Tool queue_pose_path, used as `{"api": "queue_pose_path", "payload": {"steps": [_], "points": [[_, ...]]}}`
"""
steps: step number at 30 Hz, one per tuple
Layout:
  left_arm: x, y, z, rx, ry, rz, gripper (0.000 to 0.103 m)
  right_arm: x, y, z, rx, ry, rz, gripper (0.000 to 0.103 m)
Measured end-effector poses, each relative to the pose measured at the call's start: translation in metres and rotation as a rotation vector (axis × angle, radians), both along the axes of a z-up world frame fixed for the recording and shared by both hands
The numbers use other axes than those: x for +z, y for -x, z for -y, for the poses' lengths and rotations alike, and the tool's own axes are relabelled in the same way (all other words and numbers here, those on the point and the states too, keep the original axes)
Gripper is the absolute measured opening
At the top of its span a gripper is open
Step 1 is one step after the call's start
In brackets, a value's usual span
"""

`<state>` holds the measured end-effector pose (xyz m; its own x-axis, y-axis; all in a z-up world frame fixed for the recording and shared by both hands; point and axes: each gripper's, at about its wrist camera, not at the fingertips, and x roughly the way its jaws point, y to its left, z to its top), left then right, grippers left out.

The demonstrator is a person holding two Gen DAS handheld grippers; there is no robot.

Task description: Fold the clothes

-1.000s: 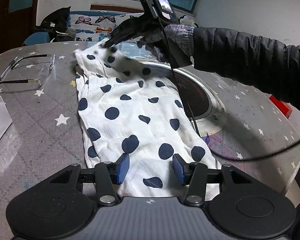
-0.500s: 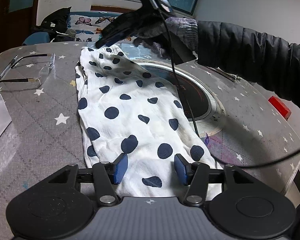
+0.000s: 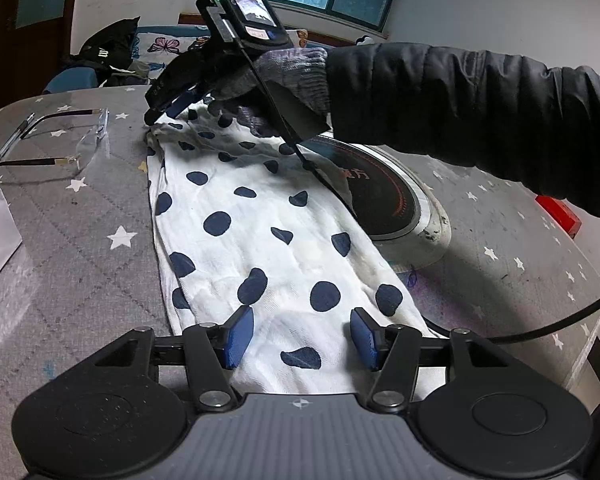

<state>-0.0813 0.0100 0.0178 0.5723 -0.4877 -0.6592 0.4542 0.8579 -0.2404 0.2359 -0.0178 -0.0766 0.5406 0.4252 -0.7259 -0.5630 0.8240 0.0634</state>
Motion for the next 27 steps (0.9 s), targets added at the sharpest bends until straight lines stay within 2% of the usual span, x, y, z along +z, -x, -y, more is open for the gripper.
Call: {"api": "queue_pose_path", "payload": {"steps": [2,4,11,17,19,23,27], "points": [[-0.001,0.0,0.0,0.0,0.003,0.001,0.058,0.004,-0.002,0.003,-0.004,-0.013,-0.012,0.033],[0.0,0.001,0.0,0.001,0.007,0.002,0.058,0.011,0.001,0.008,0.004,-0.021,-0.009,0.039],[-0.001,0.001,-0.003,0.005,0.019,0.008,0.059,0.029,0.029,0.016,0.108,0.07,-0.008,0.041],[-0.001,0.002,-0.003,0.007,0.023,0.014,0.06,0.014,0.058,0.006,0.226,0.163,-0.047,0.041],[-0.002,0.002,-0.002,0.008,0.02,0.016,0.06,0.009,0.06,0.001,0.213,0.15,-0.043,0.042],[-0.002,0.002,0.001,0.014,0.012,0.018,0.06,0.01,0.049,-0.002,0.153,0.058,-0.066,0.046],[0.0,0.004,0.002,0.022,0.006,0.02,0.06,0.024,0.047,0.015,0.122,-0.008,-0.075,0.046]]}}
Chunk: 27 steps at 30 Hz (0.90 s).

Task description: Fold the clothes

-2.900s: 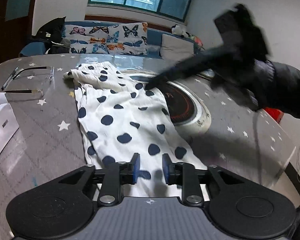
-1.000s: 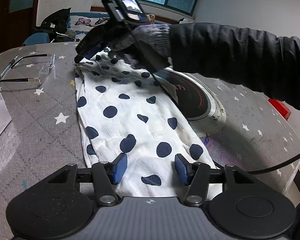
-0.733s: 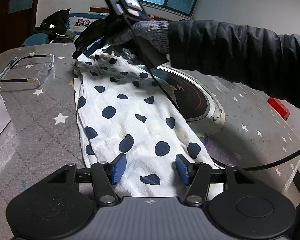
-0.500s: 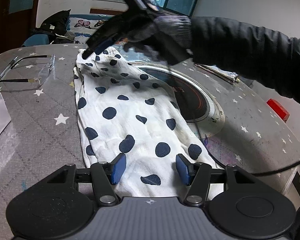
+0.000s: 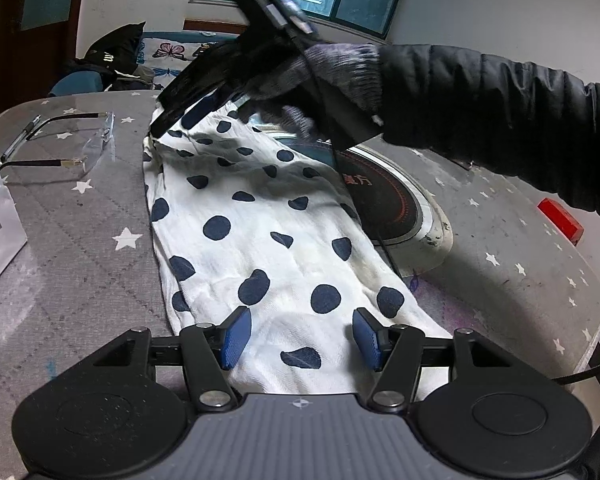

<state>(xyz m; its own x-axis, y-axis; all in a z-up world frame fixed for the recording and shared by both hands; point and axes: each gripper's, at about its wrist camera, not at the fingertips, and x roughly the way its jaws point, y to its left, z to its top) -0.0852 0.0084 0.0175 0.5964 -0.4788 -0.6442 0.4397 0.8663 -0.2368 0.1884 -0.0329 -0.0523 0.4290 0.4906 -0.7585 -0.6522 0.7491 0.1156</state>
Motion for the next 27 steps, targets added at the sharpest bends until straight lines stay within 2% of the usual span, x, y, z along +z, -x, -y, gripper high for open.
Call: {"api": "queue_pose_path", "payload": {"steps": [7,13,17,20,23,27], "points": [[0.011,-0.003,-0.007,0.03,0.008,0.03,0.06,0.019,0.034,0.055,0.02,0.024,-0.007,0.046],[0.025,-0.021,-0.011,0.078,0.004,0.077,0.058,0.009,0.075,0.101,0.02,0.019,-0.062,0.045],[0.033,-0.048,-0.007,0.122,0.019,0.092,0.058,-0.003,0.094,0.116,0.004,0.002,-0.084,0.045],[0.036,-0.07,-0.003,0.148,0.031,0.095,0.051,-0.008,0.103,0.123,-0.012,0.014,-0.073,0.045],[0.033,-0.094,0.004,0.165,0.026,0.083,0.048,-0.001,0.112,0.129,-0.019,-0.006,-0.031,0.045],[0.021,-0.12,0.007,0.18,0.049,0.024,0.039,0.008,0.127,0.129,0.01,-0.049,-0.015,0.045]]}}
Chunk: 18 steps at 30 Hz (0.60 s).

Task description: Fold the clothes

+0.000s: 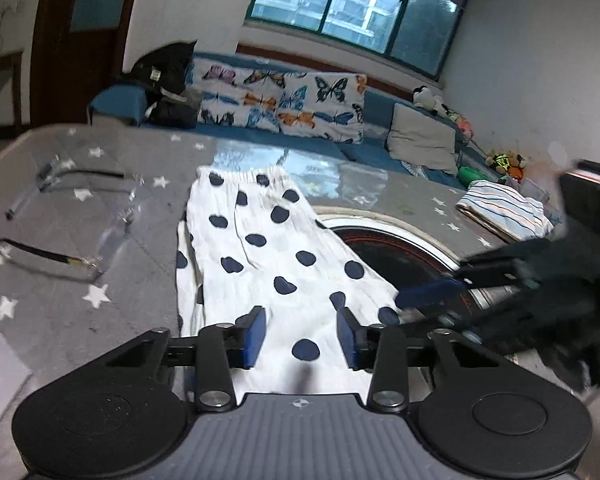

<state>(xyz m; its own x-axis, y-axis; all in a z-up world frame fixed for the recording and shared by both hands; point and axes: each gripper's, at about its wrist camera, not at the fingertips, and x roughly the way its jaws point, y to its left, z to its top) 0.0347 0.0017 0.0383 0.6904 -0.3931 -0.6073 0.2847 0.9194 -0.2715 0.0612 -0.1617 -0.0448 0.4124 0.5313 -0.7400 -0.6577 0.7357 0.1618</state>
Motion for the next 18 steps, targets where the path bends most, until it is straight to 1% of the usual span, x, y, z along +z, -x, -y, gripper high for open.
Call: {"api": "queue_pose_path", "payload": {"steps": [1,3,5,7,9,10,13,18], "points": [[-0.004,-0.004,0.001,0.007,-0.011,-0.008,0.039,-0.001,0.003,-0.002,0.012,0.003,-0.003,0.045],[-0.011,-0.011,0.001,0.022,-0.033,-0.023,0.031,-0.007,0.008,-0.004,0.026,0.027,-0.009,0.045],[-0.017,-0.015,-0.005,0.051,-0.055,-0.034,0.027,-0.015,0.011,-0.001,0.021,0.049,-0.023,0.045],[-0.023,-0.02,-0.01,0.079,-0.076,-0.046,0.027,-0.017,0.011,0.003,0.021,0.046,-0.028,0.045],[-0.026,-0.022,-0.02,0.089,-0.061,-0.054,0.022,-0.012,0.009,0.005,0.019,0.037,-0.032,0.045],[-0.026,-0.021,-0.024,0.094,-0.047,-0.058,0.022,-0.008,0.005,0.005,0.017,0.032,-0.026,0.045],[-0.021,-0.012,-0.03,0.103,-0.048,-0.045,0.022,0.005,-0.013,0.004,-0.003,0.002,-0.006,0.045],[-0.01,0.015,-0.033,0.081,-0.046,-0.024,0.023,0.014,-0.061,-0.002,-0.083,-0.053,0.003,0.046]]}}
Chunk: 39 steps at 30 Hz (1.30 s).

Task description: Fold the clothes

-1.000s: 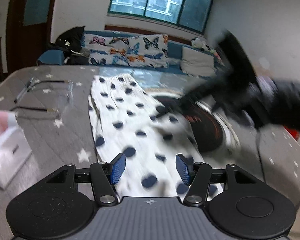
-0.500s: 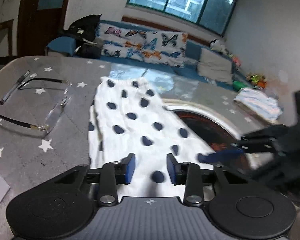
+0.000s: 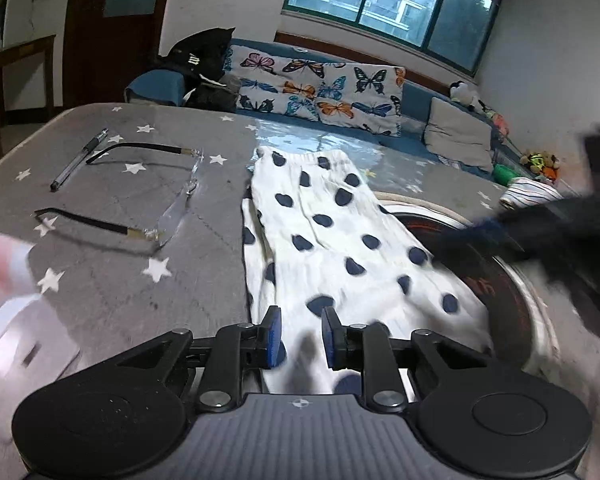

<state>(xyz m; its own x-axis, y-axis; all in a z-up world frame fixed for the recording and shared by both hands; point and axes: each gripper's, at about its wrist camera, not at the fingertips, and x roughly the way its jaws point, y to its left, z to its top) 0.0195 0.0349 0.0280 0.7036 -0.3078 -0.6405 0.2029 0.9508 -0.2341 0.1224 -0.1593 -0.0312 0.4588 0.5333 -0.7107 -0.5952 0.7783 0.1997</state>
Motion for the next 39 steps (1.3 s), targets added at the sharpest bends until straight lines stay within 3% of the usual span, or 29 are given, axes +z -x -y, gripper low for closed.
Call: {"api": "queue_pose_path", "payload": {"steps": [9,14,24,27,28,30,32,35,36,37,39], "points": [[0.018,0.084,0.006,-0.139,0.088,-0.016,0.026,-0.015,-0.09,-0.018,-0.11,-0.005,0.002,0.05],[0.016,0.111,0.006,-0.127,0.132,-0.066,0.031,-0.031,-0.123,-0.023,-0.143,-0.031,-0.007,0.051],[0.011,0.113,0.012,-0.132,0.13,-0.109,0.041,-0.047,-0.135,-0.033,-0.138,-0.046,0.025,0.051],[0.012,0.112,0.011,-0.122,0.124,-0.106,0.044,-0.046,-0.135,-0.035,-0.114,-0.04,0.024,0.038],[0.012,0.112,0.011,-0.12,0.123,-0.104,0.045,-0.046,-0.136,-0.035,-0.11,-0.039,0.025,0.038],[0.013,0.111,0.01,-0.111,0.117,-0.101,0.048,-0.045,-0.137,-0.034,-0.109,-0.037,0.027,0.04],[0.012,0.109,0.01,-0.103,0.112,-0.101,0.048,-0.047,-0.137,-0.034,-0.112,-0.039,0.033,0.05],[0.012,0.105,0.01,-0.091,0.105,-0.099,0.048,-0.049,-0.137,-0.034,-0.117,-0.054,0.037,0.052],[0.012,0.104,0.01,-0.087,0.104,-0.098,0.048,-0.049,-0.137,-0.033,-0.115,-0.065,0.029,0.046],[0.012,0.102,0.01,-0.083,0.102,-0.096,0.048,-0.049,-0.137,-0.032,-0.112,-0.076,0.021,0.031],[0.013,0.099,0.01,-0.074,0.096,-0.089,0.048,-0.049,-0.136,-0.031,-0.106,-0.097,0.005,0.018]]}}
